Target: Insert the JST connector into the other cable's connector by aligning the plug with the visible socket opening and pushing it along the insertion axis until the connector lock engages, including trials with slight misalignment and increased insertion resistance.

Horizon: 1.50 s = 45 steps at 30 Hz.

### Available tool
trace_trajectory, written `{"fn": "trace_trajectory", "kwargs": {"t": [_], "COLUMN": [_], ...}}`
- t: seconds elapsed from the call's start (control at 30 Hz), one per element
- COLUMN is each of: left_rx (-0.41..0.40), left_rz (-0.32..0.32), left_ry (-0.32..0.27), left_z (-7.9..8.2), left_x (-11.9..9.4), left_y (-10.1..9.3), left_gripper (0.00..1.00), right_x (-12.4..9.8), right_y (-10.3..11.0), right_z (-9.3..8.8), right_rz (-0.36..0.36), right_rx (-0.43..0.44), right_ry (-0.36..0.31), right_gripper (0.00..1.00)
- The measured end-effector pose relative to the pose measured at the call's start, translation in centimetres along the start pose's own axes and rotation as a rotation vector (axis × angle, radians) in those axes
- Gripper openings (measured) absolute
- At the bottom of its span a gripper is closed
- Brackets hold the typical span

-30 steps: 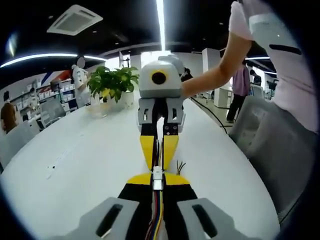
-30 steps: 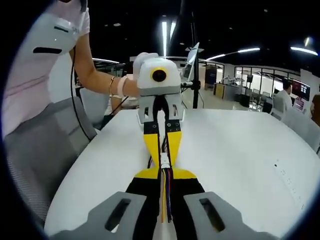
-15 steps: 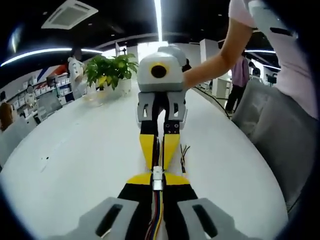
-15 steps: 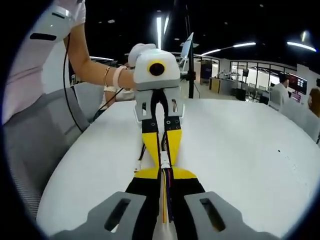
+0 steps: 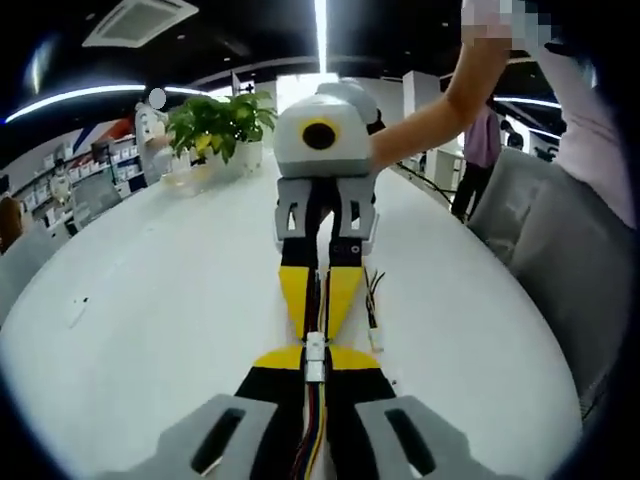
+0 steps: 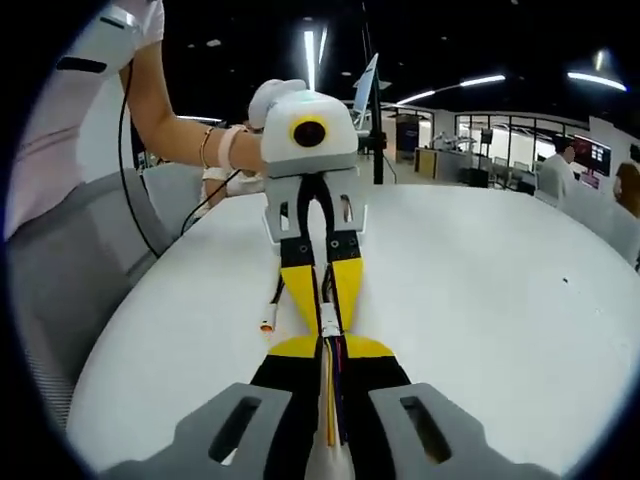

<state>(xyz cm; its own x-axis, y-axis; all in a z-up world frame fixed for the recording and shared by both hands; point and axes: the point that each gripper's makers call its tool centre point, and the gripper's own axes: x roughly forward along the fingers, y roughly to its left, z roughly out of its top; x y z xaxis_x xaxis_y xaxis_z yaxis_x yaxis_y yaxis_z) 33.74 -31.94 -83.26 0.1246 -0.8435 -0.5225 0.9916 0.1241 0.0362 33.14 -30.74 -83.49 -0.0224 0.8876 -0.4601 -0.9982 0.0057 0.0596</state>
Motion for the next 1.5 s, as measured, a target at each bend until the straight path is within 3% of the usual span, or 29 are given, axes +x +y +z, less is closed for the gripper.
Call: {"fn": "trace_trajectory", "kwargs": {"t": [1.27,1.5], "left_rx": [-0.043,-0.051], "left_rz": [0.018,0.06], "left_ry": [0.037,0.037], "left_z": [-1.1,-1.1], "left_x": [0.4,0.3], "left_y": [0.0,0.3], "left_gripper": [0.01,0.11], "right_x": [0.7,0.6], "right_y": [-0.1,-0.1], "right_z": [-1.0,-0.6], "right_rz": [-0.015,-0.033], "right_rx": [0.052,0.064], "right_ry": [0.024,0.014], "right_gripper": [0.04,0.05]}}
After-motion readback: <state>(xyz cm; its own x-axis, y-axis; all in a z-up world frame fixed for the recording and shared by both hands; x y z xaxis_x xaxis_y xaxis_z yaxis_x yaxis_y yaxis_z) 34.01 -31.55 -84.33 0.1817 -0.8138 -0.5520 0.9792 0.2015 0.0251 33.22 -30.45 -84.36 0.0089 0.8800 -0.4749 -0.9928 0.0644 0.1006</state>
